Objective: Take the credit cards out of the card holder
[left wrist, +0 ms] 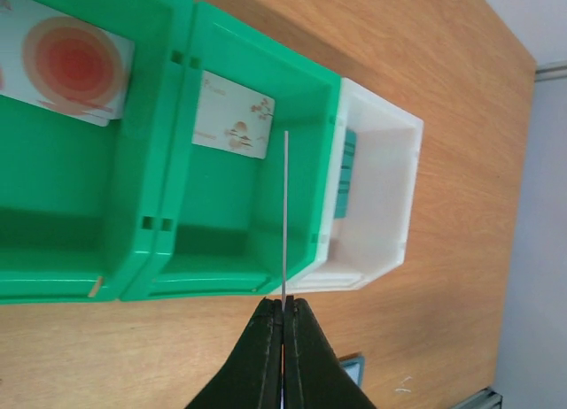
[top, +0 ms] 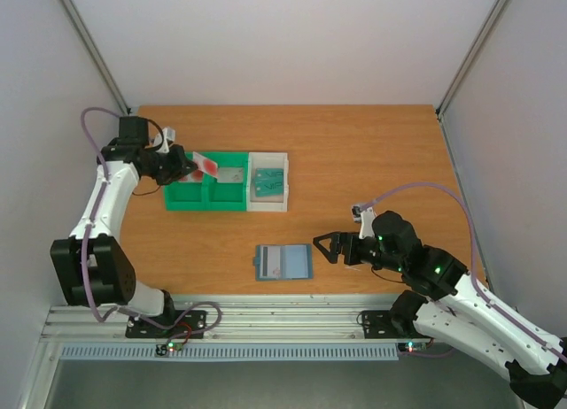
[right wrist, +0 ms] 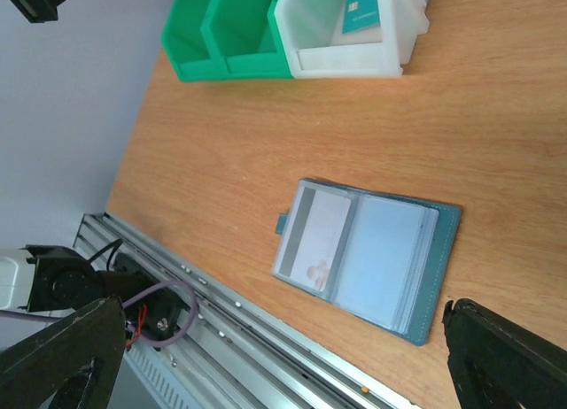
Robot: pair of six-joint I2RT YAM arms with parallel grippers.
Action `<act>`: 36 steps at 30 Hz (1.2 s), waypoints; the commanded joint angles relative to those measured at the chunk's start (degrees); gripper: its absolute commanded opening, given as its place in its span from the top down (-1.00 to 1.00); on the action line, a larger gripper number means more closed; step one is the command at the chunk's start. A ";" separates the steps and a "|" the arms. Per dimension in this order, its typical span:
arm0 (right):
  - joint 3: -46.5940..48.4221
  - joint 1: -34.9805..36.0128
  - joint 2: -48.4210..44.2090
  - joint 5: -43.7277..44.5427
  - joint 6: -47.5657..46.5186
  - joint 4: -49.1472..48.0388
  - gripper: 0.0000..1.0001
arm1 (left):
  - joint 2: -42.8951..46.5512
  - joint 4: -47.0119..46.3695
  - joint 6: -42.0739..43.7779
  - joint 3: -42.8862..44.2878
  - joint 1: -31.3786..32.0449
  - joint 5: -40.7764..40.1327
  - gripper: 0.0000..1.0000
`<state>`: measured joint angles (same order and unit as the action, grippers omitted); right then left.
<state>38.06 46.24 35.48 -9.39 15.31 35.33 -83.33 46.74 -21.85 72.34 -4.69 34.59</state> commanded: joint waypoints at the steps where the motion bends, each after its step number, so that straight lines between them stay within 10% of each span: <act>1: 0.39 0.26 -0.57 -0.18 -0.05 0.05 -0.97 | -2.15 3.39 4.15 3.90 -3.12 -0.81 0.99; 19: 2.48 0.26 -4.02 4.40 -3.65 3.13 -0.97 | -19.22 6.83 8.49 15.16 -5.02 -13.95 0.98; 36: 4.04 0.26 -2.04 7.81 -5.91 4.68 -0.97 | -28.90 1.59 7.71 18.47 -4.99 -8.41 0.90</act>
<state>41.01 46.24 33.56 -3.40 10.72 39.48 -110.39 51.11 -13.72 88.84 -9.63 24.93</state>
